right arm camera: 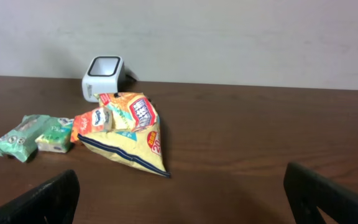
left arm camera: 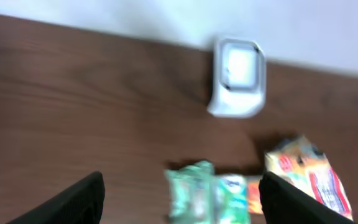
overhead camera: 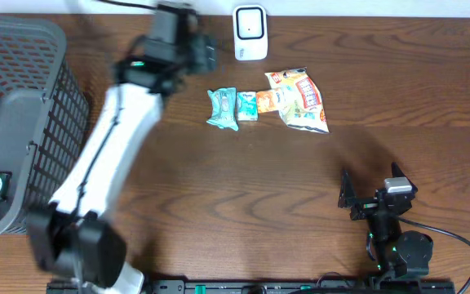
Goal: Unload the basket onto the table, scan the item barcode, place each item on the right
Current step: 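Carry the small pack to the scanner and set it down, then reach the left gripper into the basket toward the green Zam-Buk box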
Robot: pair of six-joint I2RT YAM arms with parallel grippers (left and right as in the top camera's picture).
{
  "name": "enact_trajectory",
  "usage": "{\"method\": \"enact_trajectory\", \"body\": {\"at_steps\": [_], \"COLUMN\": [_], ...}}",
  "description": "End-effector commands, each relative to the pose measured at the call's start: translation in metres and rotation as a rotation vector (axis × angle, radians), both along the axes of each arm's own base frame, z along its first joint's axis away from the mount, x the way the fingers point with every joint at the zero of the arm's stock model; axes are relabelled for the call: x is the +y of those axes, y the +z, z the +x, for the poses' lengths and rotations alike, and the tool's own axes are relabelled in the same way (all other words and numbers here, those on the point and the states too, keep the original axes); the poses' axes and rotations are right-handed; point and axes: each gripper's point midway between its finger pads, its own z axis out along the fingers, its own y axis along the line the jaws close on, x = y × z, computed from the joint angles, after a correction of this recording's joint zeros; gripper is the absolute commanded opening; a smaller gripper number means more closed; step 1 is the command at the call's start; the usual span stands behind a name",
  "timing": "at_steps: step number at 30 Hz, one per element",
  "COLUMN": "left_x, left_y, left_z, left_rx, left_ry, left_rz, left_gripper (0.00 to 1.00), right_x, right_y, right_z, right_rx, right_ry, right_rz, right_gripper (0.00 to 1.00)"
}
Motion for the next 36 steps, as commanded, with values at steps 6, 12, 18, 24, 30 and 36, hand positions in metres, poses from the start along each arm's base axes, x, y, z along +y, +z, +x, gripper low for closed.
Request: {"method": "enact_trajectory", "body": {"at_steps": [6,12,18,24,30,36], "left_x": [0.214,0.344,0.403,0.432,0.443,0.448], "left_y": [0.087,0.057,-0.005,-0.062,-0.108,-0.148], "left_z": [-0.076,-0.148,-0.196,-0.222,-0.227,-0.223], "left_rx": [-0.102,0.005,0.186,0.421,0.539,0.622], "left_ry": [0.491,0.981,1.302,1.449,1.536,1.537], "left_rz": [0.049,-0.098,-0.209,-0.007,0.014,0.011], "left_gripper": [0.94,0.98,0.98,0.98,0.98,0.98], "right_x": [0.002,0.002,0.002,0.002,0.002,0.002], "right_y": [0.0,0.0,0.0,0.0,0.0,-0.001], "right_z": [0.0,0.0,0.0,0.0,0.0,0.0], "right_rx": [0.002,0.002,0.002,0.002,0.002,0.003], "right_ry": [0.004,0.004,0.004,0.004,0.004,0.004], "right_rz": [0.017,0.017,0.017,0.017,0.017,0.017], "right_gripper": [0.99,0.99,0.99,0.99,0.99,0.99]}}
